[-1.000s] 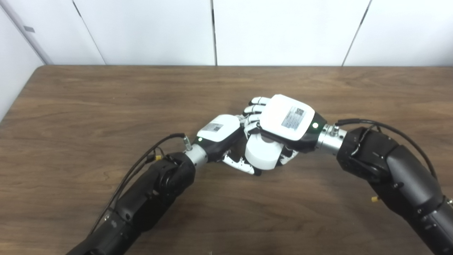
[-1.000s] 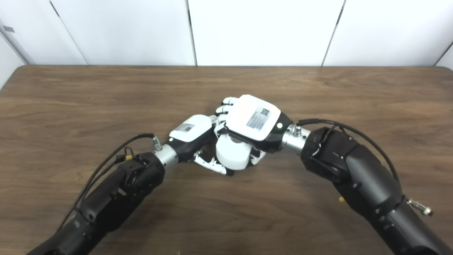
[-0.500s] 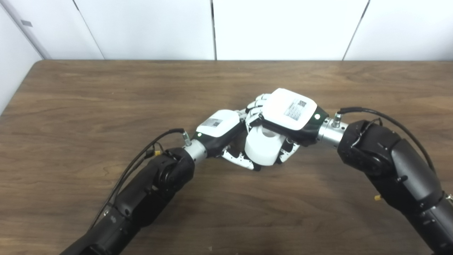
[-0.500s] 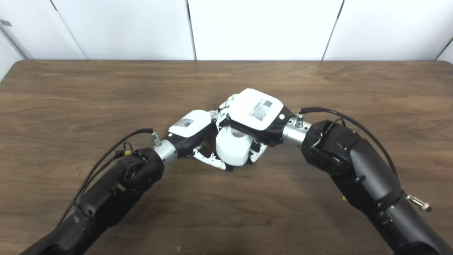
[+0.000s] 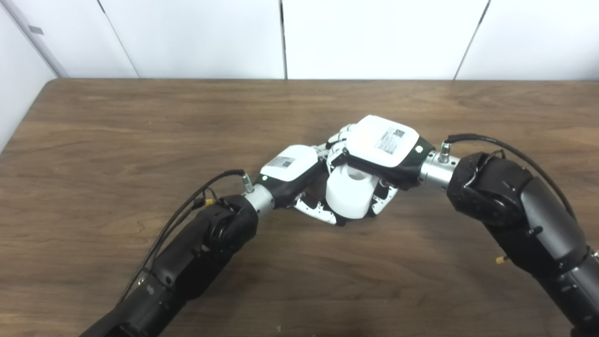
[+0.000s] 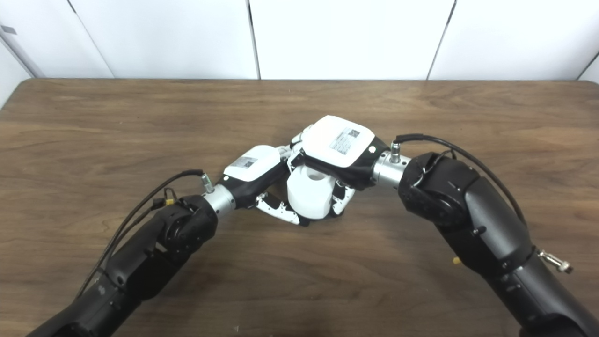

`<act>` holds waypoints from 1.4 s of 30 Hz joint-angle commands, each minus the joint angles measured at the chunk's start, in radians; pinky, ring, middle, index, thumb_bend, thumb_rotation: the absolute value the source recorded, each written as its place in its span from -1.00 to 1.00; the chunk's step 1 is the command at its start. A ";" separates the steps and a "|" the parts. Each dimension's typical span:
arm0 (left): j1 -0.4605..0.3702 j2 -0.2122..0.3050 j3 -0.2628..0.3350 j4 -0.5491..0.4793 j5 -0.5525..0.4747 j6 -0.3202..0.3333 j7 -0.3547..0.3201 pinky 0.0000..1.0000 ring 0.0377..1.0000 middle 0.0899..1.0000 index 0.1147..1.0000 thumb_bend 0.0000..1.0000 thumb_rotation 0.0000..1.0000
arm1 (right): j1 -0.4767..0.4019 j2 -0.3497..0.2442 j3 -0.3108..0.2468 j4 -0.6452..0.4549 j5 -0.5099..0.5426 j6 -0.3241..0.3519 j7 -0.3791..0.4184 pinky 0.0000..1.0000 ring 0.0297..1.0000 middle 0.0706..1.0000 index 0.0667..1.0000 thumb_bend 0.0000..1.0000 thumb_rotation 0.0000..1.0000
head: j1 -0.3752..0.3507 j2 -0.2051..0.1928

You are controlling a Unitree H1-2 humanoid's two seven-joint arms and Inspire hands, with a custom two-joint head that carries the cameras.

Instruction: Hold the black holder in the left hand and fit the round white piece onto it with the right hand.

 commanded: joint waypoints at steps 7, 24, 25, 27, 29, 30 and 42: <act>0.046 0.014 -0.030 0.017 -0.010 0.001 -0.084 0.86 0.95 0.87 -0.17 0.05 -0.86 | -0.001 -0.057 -0.007 0.052 -0.049 0.006 0.039 0.61 0.66 0.42 -0.11 0.05 -0.72 | 0.000 0.001; 0.042 0.013 -0.030 0.011 -0.006 0.007 -0.097 0.85 0.95 0.87 -0.17 0.05 -0.86 | 0.013 -0.032 -0.036 0.052 -0.150 0.009 -0.042 0.76 0.68 0.43 -0.11 0.05 -0.72 | 0.000 0.004; 0.041 0.013 -0.031 0.012 -0.006 0.005 -0.097 0.84 0.96 0.87 -0.17 0.05 -0.86 | 0.015 -0.029 -0.036 0.053 -0.146 0.010 -0.044 0.76 0.66 0.42 -0.11 0.05 -0.72 | 0.000 0.004; 0.040 0.013 -0.031 0.013 -0.004 0.007 -0.099 0.84 0.96 0.87 -0.17 0.05 -0.86 | 0.017 -0.025 -0.035 0.054 -0.142 0.007 -0.048 0.75 0.65 0.42 -0.11 0.05 -0.72 | -0.002 0.003; 0.038 0.012 -0.032 0.016 -0.001 0.007 -0.098 0.84 0.96 0.87 -0.17 0.05 -0.86 | 0.017 -0.020 -0.030 0.055 -0.145 0.003 -0.054 0.73 0.64 0.41 -0.11 0.05 -0.72 | -0.002 0.002; 0.038 0.011 -0.031 0.020 -0.002 0.004 -0.095 0.84 0.95 0.87 -0.17 0.05 -0.86 | 0.017 -0.016 -0.027 0.056 -0.147 0.000 -0.059 0.72 0.63 0.41 -0.11 0.05 -0.72 | -0.001 0.001; 0.036 0.006 -0.028 0.020 0.004 0.004 -0.088 0.84 0.96 0.87 -0.17 0.05 -0.86 | 0.009 0.000 -0.008 0.047 -0.132 -0.026 -0.062 0.63 0.61 0.39 -0.11 0.05 -0.72 | 0.008 0.003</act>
